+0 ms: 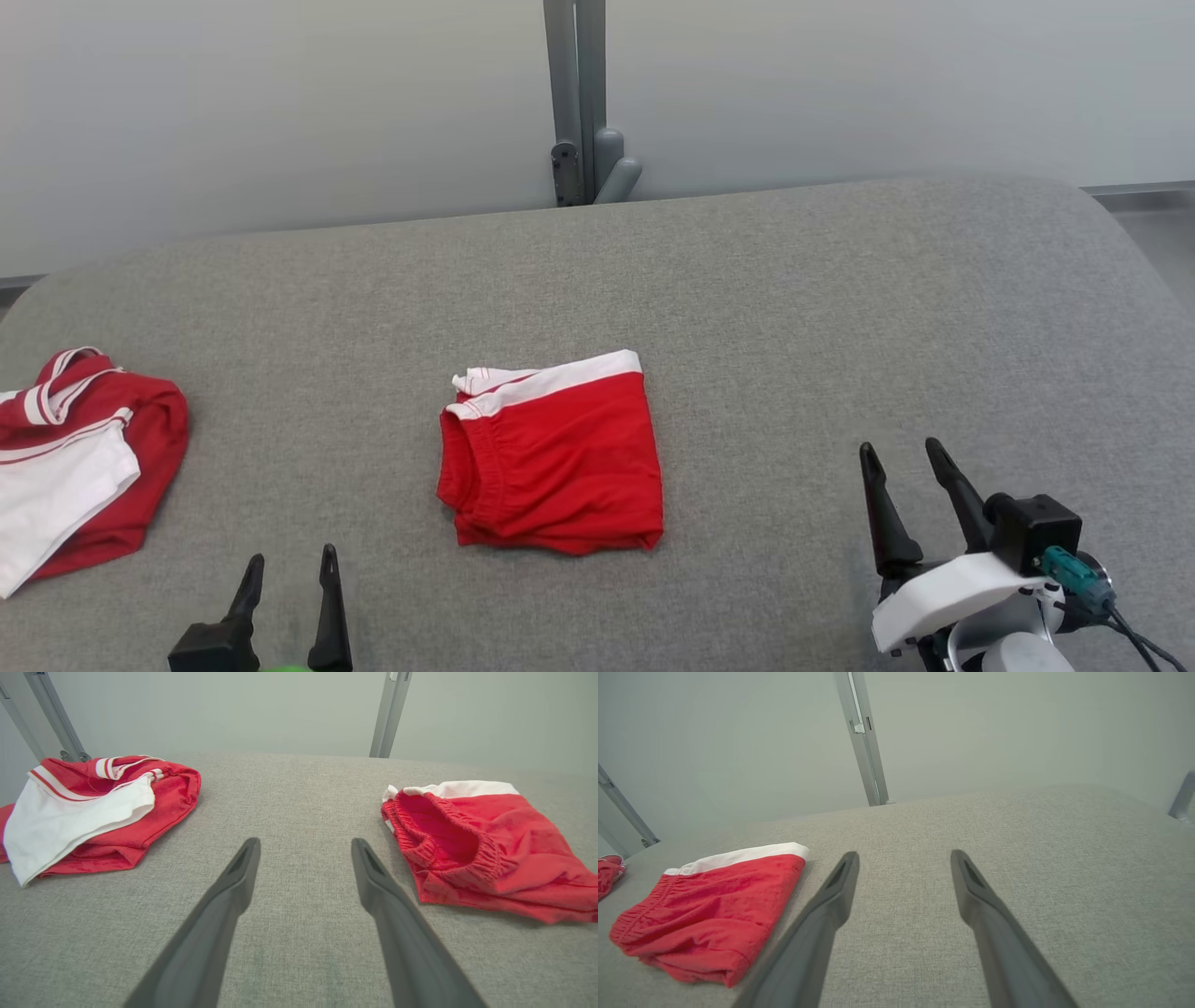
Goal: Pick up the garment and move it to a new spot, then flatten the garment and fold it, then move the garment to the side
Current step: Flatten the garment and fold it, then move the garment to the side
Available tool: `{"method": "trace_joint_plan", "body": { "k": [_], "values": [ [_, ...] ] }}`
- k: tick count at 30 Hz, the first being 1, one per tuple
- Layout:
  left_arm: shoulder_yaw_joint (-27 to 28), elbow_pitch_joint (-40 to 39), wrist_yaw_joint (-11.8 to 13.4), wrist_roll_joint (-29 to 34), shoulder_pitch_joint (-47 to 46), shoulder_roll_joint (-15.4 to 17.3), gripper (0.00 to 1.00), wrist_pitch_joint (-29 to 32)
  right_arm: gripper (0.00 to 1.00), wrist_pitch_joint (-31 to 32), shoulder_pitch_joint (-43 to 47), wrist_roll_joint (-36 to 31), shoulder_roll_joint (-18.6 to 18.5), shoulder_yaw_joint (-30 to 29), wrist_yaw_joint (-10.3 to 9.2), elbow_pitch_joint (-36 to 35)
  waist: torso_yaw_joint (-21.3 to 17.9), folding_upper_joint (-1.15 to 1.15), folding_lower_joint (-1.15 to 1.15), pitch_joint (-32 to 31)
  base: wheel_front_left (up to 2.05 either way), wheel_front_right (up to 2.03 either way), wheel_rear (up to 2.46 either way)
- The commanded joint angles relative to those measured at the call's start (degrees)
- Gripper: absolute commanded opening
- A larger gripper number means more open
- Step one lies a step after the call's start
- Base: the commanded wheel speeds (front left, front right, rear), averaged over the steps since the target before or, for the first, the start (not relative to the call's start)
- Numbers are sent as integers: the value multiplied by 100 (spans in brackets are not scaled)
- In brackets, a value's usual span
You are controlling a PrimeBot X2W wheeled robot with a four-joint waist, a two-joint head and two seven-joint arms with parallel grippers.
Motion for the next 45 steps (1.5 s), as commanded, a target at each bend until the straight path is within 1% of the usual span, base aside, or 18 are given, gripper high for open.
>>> {"method": "trace_joint_plan", "body": {
  "k": [1, 3, 6, 12, 17, 22, 29, 33, 37, 41, 42, 43, 44, 45],
  "values": [
    [19, -83, -18, 38, 166, 19, 100, 0, 100, -15, 106, -47, -9, 47, 0, -37, -23, 7, 0, -18, 0, 0, 0],
    [15, -102, -38, 50, 212, 18, 100, 0, 100, -15, 107, -126, -13, 70, 0, -42, -25, 7, 0, -5, 0, 0, 0],
    [-7, -129, -47, 29, 227, 19, 100, 0, 100, -15, 109, -54, -14, 33, -1, -34, 0, 7, 0, 37, 0, 0, 0],
    [-93, -128, -55, -51, 102, 19, 100, 0, 100, -15, 69, -117, -12, 60, 0, -64, 125, 7, 0, 137, 0, 0, 0],
    [-321, -92, -38, -122, -71, 19, 100, 0, 100, -15, -152, -204, -13, 120, 0, -69, 427, 7, 0, 392, 0, 0, 0],
    [-569, -58, -24, -242, -272, 19, 100, 0, 100, -15, -531, -233, -11, 270, -1, 69, 905, 7, 0, 756, 0, 0, 0],
    [-751, 56, -40, -362, -433, 19, 100, -1, 100, -16, -1168, -35, -19, 754, -1, 799, 1554, 7, 0, 1041, 0, 0, 0],
    [-834, 85, -55, -397, -491, 17, 100, -1, 100, -16, -1479, 22, -19, 882, -1, 1501, 1809, 7, 0, 1122, 0, 0, 0],
    [-882, 84, -49, -417, -492, 17, 100, -1, 100, -15, -1710, -42, -17, 827, -1, 2206, 1937, 7, 0, 1169, 0, 0, 0],
    [-889, 83, -39, -425, -527, 17, 100, 0, 100, -14, -1914, 17, -19, 929, -1, 2663, 1935, 7, 0, 1195, 0, 0, 0],
    [-888, 79, -41, -423, -535, 17, 100, 0, 63, -6, -1948, 23, -18, 953, -1, 2728, 1908, 7, 0, 1195, 0, 0, 0],
    [-886, 79, -43, -417, -540, 17, 100, -1, 19, -2, -1979, 15, -18, 969, -1, 2784, 1873, 7, 0, 1191, 0, 0, 0],
    [-881, 78, -52, -413, -552, 17, 100, -1, 0, -1, -2001, -18, -18, 985, -1, 2812, 1829, 7, 0, 1183, 0, 0, 0],
    [-882, 81, -68, -402, -568, 17, 100, -1, 0, -1, -2020, -26, -18, 959, -1, 2837, 1782, 7, 0, 1175, 0, 0, 0]
  ]
}}
